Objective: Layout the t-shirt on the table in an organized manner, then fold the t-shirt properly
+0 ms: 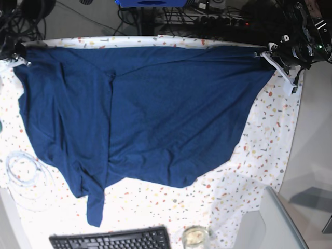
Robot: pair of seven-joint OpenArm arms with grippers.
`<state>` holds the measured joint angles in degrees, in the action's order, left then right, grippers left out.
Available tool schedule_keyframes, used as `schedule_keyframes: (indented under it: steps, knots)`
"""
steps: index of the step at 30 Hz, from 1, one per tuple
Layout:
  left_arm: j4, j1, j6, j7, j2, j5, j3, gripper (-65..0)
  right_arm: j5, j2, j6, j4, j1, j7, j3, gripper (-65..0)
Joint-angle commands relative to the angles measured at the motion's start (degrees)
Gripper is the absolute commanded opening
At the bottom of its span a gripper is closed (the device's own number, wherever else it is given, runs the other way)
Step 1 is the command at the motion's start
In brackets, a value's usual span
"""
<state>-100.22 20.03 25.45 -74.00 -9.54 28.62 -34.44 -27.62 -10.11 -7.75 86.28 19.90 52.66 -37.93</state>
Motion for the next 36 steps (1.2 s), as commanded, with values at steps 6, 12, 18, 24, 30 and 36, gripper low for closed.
schedule_keyframes:
  steps: [6,12,18,24,30,36]
  knots:
    - [-4.08,2.87,-0.09,0.28,-0.70,0.17,-1.92,-7.4,-0.21,2.50,-0.03,7.04,0.63,-0.49,-5.63,-32.3]
    - [-5.93,2.69,-0.09,0.28,-0.88,0.43,-9.21,-5.3,-0.12,4.35,-0.30,16.09,1.51,-0.93,-9.32,-23.3]
    - [-5.67,-7.42,-0.09,0.46,-0.70,0.17,-7.54,-42.0,-0.03,-0.48,-4.69,11.87,-6.23,-4.88,-0.18,-32.1]
    - [3.48,-19.02,-0.18,3.97,-0.70,-0.01,7.58,-65.0,-0.03,-6.20,-6.98,-6.24,-17.92,-9.54,11.08,-65.0]
    - [15.52,-21.48,-5.63,18.57,-0.61,-5.46,22.00,-65.0,-0.03,-9.19,-6.89,-20.04,-22.93,-14.38,13.98,-65.0]
    - [24.49,-19.81,-8.27,28.50,-0.61,-11.00,26.39,-65.0,-0.03,-12.79,-5.13,-30.41,-24.78,-19.74,17.14,-65.0]
